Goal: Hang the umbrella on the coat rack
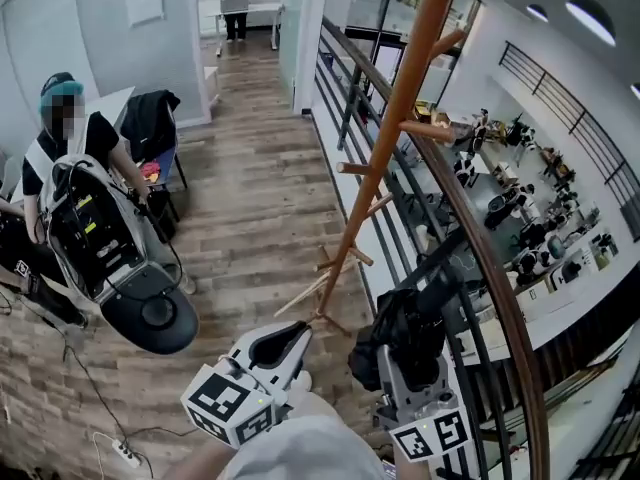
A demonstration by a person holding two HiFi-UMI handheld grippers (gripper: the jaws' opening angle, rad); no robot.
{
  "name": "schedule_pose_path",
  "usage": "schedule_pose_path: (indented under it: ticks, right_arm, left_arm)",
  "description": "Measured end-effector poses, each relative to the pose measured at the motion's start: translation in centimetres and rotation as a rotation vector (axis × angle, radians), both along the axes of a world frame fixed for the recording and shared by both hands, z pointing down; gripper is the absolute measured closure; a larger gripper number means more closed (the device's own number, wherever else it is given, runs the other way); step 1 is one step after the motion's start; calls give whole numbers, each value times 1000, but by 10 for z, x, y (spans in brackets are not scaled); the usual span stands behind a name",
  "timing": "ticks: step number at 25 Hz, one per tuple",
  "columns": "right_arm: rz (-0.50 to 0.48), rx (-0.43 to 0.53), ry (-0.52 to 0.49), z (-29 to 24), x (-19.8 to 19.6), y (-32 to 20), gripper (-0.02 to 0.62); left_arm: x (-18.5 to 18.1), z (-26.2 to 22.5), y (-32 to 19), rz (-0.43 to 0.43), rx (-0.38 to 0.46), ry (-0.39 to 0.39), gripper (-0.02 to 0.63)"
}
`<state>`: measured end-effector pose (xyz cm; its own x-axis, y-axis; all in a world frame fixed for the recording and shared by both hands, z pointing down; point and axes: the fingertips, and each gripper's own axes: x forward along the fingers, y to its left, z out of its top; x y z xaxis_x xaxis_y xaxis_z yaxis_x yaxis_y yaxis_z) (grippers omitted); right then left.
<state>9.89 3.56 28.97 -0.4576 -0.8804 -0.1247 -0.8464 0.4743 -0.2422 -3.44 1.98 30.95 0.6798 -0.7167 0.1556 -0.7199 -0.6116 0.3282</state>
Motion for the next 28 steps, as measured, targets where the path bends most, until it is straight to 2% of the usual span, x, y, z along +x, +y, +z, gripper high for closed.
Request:
schedule_pose_path:
  ticks: [4,11,15,19,24,28]
  right_arm:
    - [44,23,32,-13,19,-57,353]
    - [107,34,19,-23,36,-128,353]
    - [151,36,-15,-31,44,-146,353]
    - [155,36,-25,-42,43,-164,353]
    - [160,36,-27,-44,54,-157,353]
    - [167,21,-7,-50,53,-157,353]
  left_arm:
    - [22,-22,-58,61,14,17,563]
    - [47,-36,-131,135,27,5,563]
    - [62,-46,-151,194,32,10,563]
    - [69,-49,-171,236,9,12,563]
    - [90,-47,-167,289,16,6,563]
    - [90,-55,-168,304,24,12,563]
